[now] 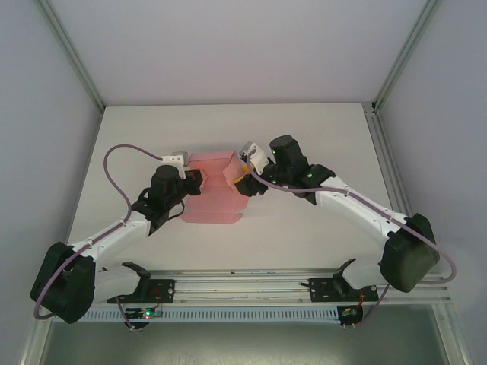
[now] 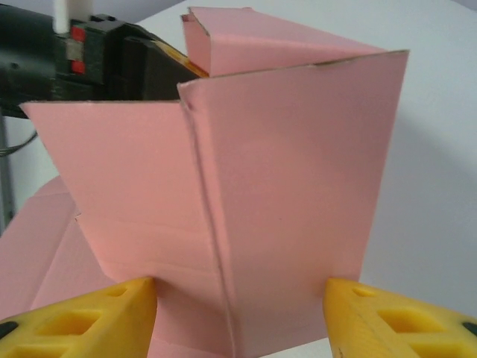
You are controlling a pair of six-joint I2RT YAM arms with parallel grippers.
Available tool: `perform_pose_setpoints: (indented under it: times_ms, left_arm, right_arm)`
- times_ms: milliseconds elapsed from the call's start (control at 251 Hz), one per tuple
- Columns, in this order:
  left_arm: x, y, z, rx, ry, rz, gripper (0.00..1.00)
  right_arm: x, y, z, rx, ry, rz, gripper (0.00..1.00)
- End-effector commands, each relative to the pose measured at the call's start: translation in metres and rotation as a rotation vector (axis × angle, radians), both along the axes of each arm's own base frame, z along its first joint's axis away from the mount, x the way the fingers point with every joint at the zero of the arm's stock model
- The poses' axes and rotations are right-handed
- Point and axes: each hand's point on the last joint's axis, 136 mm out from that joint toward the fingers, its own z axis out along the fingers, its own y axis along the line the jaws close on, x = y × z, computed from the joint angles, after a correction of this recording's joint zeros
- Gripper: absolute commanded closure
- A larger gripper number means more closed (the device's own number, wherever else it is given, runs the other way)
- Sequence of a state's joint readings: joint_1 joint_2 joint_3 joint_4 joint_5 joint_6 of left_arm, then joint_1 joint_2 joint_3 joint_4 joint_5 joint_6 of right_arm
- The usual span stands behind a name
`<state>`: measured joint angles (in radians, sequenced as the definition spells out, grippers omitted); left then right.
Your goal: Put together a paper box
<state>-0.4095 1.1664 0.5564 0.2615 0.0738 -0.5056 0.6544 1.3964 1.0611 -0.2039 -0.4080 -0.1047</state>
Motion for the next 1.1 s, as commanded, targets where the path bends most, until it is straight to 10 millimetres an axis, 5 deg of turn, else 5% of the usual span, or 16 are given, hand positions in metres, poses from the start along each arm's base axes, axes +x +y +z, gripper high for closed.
perform_pose_setpoints:
  times_ms: [0,263,583,914,1097]
  left_arm:
    - [0.003,-0.001,0.021,-0.025,-0.045,-0.010,1.00]
    - [-0.002,-0.006,0.021,-0.035,-0.034,-0.042,1.00]
    - [0.002,-0.006,0.021,-0.056,0.031,0.088,1.00]
    - [-0.008,-0.012,0.016,-0.129,0.188,0.291,1.00]
    - [-0.008,-0.021,0.014,-0.120,0.228,0.309,1.00]
  right_arm:
    - [0.025,0.006,0.007,-0.034,-0.134,-0.103,0.45]
    - [0.078,-0.016,-0.001,-0.163,-0.320,-0.470,0.56]
    - [0.114,-0.048,-0.001,-0.281,-0.511,-0.853,0.98]
    - [0.139,-0.123,-0.007,-0.488,-0.612,-1.262,0.99]
    - [0.151,-0.130,0.003,-0.573,-0.708,-1.321,0.97]
